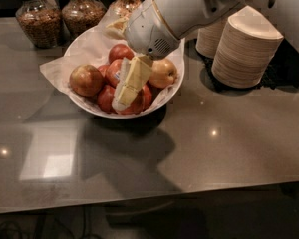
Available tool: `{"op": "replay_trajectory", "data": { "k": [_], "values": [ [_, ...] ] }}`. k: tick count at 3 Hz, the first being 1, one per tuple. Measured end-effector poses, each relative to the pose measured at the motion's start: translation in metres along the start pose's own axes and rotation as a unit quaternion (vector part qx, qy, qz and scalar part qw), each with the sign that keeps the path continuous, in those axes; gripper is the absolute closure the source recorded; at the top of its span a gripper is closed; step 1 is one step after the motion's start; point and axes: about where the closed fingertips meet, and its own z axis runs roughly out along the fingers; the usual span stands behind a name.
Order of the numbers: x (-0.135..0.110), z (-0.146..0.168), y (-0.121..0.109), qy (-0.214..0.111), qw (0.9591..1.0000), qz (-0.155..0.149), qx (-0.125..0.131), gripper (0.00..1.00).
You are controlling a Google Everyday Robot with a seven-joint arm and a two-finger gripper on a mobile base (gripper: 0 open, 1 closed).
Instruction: Pick apple from white bowl
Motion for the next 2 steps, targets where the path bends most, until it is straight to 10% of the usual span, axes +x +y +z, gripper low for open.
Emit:
{"op": "replay_trajectory", "data": {
  "k": [2],
  "values": [
    [0.0061,0.0241,-0.0121,-0.005,0.9999,0.002,-0.01,0.08]
  ]
}}
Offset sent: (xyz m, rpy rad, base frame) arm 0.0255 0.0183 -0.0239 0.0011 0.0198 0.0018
